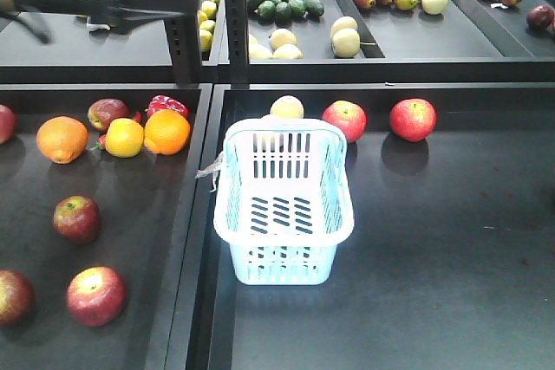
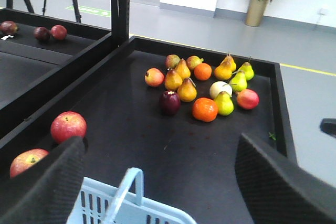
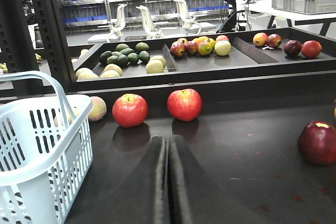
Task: Pick three apples into basket with both arms
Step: 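Reach the left gripper over the basket and grasp its handle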
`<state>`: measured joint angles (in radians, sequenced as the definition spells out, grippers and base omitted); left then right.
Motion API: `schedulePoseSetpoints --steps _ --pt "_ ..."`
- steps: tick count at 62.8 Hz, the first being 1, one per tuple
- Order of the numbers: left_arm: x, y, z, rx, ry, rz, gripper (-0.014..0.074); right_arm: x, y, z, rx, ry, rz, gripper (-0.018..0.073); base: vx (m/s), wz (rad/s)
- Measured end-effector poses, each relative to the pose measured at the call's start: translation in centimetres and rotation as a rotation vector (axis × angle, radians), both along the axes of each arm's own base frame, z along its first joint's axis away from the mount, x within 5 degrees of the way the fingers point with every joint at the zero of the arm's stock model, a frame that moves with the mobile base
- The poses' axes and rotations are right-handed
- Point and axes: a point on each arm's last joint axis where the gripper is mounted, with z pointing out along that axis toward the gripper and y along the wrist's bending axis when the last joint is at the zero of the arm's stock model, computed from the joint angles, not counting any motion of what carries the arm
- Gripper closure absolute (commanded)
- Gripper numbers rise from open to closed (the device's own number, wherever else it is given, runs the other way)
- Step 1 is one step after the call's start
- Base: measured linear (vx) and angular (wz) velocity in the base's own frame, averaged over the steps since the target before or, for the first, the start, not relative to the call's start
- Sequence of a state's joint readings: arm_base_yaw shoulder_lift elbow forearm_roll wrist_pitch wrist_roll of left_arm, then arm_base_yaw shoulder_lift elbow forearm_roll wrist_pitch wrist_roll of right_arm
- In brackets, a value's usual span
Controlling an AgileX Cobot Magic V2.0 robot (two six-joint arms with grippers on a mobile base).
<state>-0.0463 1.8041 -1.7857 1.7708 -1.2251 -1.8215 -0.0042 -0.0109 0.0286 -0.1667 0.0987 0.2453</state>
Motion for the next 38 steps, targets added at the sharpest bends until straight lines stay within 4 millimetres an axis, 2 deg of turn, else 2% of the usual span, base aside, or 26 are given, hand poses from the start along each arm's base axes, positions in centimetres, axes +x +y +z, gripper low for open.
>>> schedulePoseSetpoints --steps 8,16,28,38 --pt "3.2 -1.6 -2.8 0.005 0.033 -0.034 0.0073 0.0 0.0 0.0 0.0 0.0 0.0 0.0561 0.0 0.0" --pt "5.1 -3.0 -5.7 0.015 0.065 -0.066 0.0073 0.0 0.0 0.0 0.0 0.0 0.0 0.0561 0.0 0.0" --pt "6.6 -4.3 -9.3 0.035 0.097 -0.101 0.0073 0.0 0.0 0.0 0.0 0.0 0.0 0.0561 0.0 0.0" --pt "7.6 -4.5 -11.7 0.047 0.118 -0.109 0.0073 0.0 0.0 0.0 0.0 0.0 0.0 0.0561 0.0 0.0"
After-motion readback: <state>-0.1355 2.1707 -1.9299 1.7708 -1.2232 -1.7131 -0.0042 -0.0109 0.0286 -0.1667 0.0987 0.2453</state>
